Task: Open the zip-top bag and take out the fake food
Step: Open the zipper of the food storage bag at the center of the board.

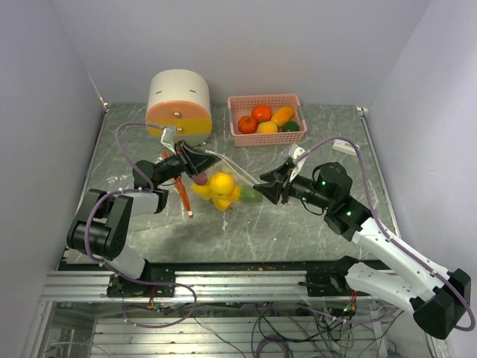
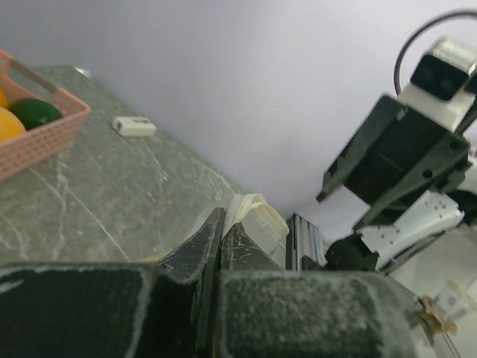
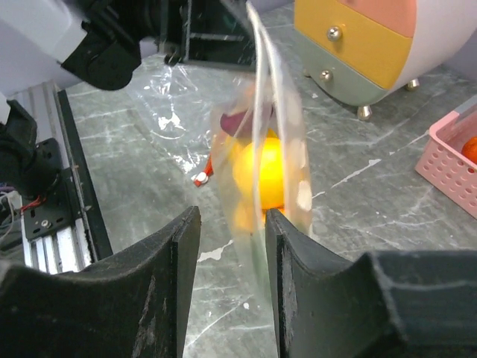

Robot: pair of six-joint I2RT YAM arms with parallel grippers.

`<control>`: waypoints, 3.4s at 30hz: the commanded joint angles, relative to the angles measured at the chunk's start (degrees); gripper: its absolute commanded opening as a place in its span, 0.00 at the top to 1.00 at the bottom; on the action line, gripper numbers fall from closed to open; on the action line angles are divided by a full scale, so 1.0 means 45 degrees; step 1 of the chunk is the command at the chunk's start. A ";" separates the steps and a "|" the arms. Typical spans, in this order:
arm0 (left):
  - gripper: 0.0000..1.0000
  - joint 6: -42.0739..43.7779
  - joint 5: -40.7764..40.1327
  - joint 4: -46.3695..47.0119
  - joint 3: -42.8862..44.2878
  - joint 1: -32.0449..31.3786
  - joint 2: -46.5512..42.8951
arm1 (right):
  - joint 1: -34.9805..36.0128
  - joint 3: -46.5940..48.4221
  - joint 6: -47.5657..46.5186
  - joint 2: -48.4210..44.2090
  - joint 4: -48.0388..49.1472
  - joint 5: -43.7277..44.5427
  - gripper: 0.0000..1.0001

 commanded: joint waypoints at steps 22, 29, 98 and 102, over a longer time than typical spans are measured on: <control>0.93 0.1407 0.1053 0.2814 -0.0847 -0.0789 -0.0537 | 0.0004 0.0195 0.0787 0.2359 0.2004 0.0616 0.60; 0.93 0.1446 0.1025 0.2814 -0.0845 -0.0787 -0.0522 | 0.0019 -0.0053 0.0987 0.2603 0.2327 0.0091 0.59; 0.34 0.5074 -0.6567 -0.6393 -0.1306 -0.5681 -0.1316 | -0.1857 -0.1863 0.4502 0.4956 0.4050 0.2545 1.00; 0.36 0.5054 -0.7467 -0.6263 -0.0946 -0.6816 -0.0308 | -0.1857 -0.1869 0.4513 0.4661 0.4017 0.2656 1.00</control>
